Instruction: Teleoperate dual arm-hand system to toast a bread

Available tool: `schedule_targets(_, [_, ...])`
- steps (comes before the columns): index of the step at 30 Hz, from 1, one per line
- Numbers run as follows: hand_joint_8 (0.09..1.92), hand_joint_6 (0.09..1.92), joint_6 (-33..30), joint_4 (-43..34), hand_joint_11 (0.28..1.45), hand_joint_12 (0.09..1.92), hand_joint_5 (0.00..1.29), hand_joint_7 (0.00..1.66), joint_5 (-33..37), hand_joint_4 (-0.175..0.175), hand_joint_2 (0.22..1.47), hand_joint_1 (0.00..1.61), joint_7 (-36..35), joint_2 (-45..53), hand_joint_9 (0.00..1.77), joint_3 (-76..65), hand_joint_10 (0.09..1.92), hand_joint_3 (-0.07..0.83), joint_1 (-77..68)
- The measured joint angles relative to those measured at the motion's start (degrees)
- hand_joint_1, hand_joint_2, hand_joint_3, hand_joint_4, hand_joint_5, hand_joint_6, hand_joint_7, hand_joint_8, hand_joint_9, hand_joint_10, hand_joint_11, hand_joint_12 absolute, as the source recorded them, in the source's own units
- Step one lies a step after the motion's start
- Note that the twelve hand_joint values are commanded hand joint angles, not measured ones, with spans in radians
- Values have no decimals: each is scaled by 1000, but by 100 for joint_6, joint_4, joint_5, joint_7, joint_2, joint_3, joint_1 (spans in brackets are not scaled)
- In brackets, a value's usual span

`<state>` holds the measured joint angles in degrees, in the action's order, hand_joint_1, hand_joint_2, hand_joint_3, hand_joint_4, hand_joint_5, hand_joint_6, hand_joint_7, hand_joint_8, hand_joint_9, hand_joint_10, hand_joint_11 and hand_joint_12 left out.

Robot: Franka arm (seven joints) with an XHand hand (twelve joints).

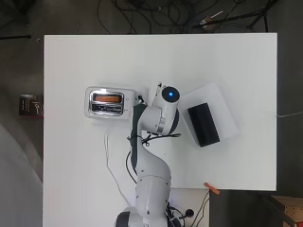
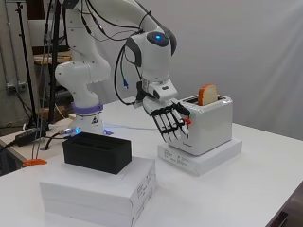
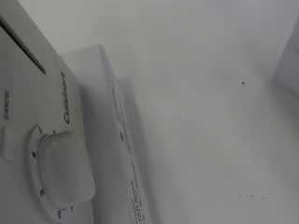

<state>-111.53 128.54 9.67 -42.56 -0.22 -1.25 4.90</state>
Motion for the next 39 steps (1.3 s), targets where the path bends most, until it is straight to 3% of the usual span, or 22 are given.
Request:
schedule_targets(20, [87,87,-58,-5,493,87,224,408,115,17,944,148,-188,289,477,97,87,-6,7])
schedule_targets(39, [87,87,-462,241,480,87,247,404,243,14,944,224,-253,692,450,84,87,0,4])
